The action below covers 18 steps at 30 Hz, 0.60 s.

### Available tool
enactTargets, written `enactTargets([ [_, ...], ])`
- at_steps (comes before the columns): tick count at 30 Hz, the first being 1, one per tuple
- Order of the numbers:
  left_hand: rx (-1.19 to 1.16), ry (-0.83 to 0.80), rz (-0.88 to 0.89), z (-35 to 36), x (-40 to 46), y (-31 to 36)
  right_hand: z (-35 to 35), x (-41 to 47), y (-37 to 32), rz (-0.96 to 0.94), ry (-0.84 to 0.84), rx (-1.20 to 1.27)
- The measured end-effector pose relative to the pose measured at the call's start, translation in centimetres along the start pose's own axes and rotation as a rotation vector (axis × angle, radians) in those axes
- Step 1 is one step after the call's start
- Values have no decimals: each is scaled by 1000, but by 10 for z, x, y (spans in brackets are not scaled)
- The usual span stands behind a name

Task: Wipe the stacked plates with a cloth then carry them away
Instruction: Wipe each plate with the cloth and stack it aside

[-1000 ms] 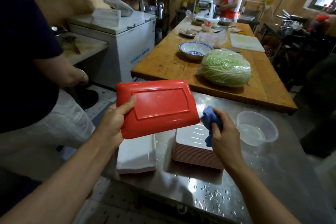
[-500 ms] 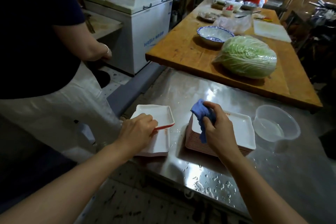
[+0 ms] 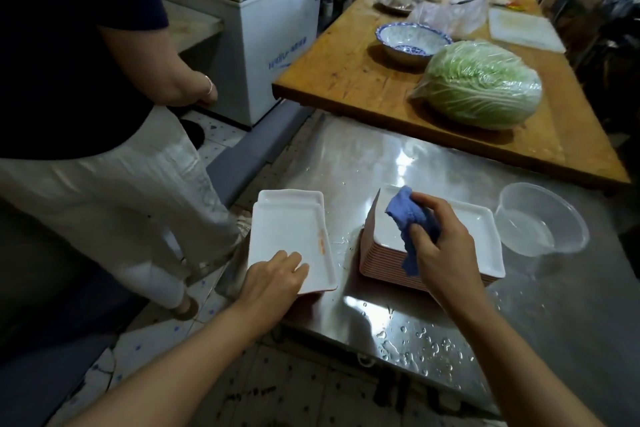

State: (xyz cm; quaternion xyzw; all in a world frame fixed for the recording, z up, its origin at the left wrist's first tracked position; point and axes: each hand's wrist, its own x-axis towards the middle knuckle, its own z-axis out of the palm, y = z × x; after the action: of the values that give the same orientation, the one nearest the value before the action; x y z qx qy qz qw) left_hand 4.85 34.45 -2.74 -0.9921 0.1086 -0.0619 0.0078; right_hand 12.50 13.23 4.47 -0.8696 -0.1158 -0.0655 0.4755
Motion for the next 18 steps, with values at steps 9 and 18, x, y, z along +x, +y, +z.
enactTargets([
  [9,-25,-52,38,32,10,-16,-15,6,19,60,109,-18],
  [18,-217,-110,-246,34,46,-5,-17,11,34,125,154,-17],
])
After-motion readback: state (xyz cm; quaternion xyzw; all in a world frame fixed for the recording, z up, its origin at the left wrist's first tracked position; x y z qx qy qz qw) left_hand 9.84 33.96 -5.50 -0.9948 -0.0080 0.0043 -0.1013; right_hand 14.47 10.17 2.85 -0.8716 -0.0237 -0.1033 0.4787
